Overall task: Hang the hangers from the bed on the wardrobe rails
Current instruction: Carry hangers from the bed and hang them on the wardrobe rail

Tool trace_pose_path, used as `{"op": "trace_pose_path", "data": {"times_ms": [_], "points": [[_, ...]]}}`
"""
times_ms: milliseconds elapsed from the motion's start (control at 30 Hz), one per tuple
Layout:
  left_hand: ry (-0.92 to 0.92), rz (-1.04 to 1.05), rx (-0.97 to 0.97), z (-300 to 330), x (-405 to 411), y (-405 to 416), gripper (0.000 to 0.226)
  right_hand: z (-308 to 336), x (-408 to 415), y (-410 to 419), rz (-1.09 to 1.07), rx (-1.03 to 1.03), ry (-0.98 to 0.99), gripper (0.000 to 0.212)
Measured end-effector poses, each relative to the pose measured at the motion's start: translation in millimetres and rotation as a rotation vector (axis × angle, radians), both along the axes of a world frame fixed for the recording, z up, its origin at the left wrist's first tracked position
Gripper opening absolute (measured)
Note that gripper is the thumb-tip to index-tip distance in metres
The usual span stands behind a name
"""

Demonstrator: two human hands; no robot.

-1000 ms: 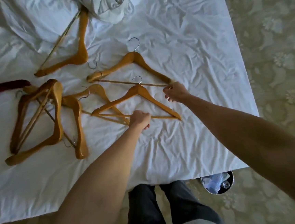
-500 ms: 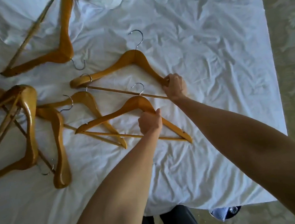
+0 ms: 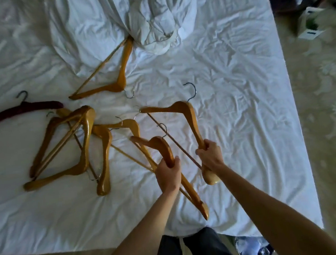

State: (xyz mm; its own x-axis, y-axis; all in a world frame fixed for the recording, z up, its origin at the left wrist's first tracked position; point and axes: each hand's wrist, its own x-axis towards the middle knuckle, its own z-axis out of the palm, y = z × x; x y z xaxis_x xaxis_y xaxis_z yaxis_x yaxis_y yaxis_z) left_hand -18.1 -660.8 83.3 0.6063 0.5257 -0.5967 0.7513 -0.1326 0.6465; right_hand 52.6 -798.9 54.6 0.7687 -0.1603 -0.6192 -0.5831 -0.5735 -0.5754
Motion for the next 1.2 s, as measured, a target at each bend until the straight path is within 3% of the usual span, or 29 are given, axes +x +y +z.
{"op": "trace_pose_path", "data": {"times_ms": [200,600,1067,1200], "points": [[0.004,-0.076,-0.061,66,-50,34,0.038,82,-79,7,-0.149,-0.124,-0.082,0.005],[-0.137,-0.101,-0.175,157,-109,65,0.038,188,-171,31,-0.095,0.051,-0.340,0.011],[-0.285,0.108,-0.168,211,-227,72,0.024,261,-229,46,0.414,0.429,-0.308,0.007],[-0.320,0.270,-0.107,216,-267,72,0.021,265,-249,62,0.578,0.490,-0.309,0.011]]}}
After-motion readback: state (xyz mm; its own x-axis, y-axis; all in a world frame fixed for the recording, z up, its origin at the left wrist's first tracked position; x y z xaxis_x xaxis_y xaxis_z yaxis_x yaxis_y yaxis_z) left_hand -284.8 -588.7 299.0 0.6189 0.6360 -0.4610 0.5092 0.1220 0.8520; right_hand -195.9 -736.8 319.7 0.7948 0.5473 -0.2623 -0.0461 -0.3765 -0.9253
